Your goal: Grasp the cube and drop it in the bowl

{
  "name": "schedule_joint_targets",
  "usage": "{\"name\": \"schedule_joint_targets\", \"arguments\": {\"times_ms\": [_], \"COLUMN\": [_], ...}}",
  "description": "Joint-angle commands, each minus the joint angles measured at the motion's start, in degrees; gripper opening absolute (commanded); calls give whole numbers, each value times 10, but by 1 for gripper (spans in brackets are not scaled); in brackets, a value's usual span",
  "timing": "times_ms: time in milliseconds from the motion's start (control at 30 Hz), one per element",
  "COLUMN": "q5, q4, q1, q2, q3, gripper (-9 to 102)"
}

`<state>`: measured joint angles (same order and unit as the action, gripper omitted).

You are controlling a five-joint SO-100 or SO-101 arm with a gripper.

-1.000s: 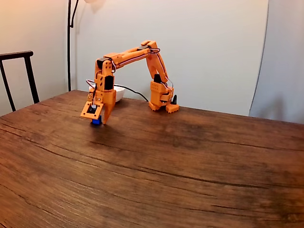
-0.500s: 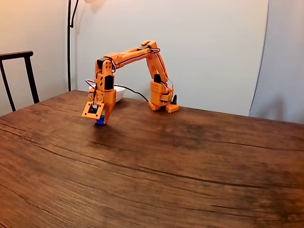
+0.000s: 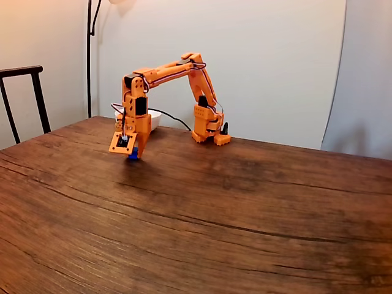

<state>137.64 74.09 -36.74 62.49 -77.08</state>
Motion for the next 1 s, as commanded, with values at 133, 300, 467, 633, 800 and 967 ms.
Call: {"name": "schedule_joint_targets", "arguments": {"times_ms": [133, 300, 467, 633, 800, 967], "q5": [1, 1, 2, 11, 25, 25], "q4": [90, 153, 209, 249, 265, 265], "q1": [-4, -16, -25, -53, -91, -135], "q2": [15, 15, 22, 80, 161, 247], "q3": [153, 243, 308, 323, 312, 234], "gripper": [9, 9, 9, 9, 9, 9]}}
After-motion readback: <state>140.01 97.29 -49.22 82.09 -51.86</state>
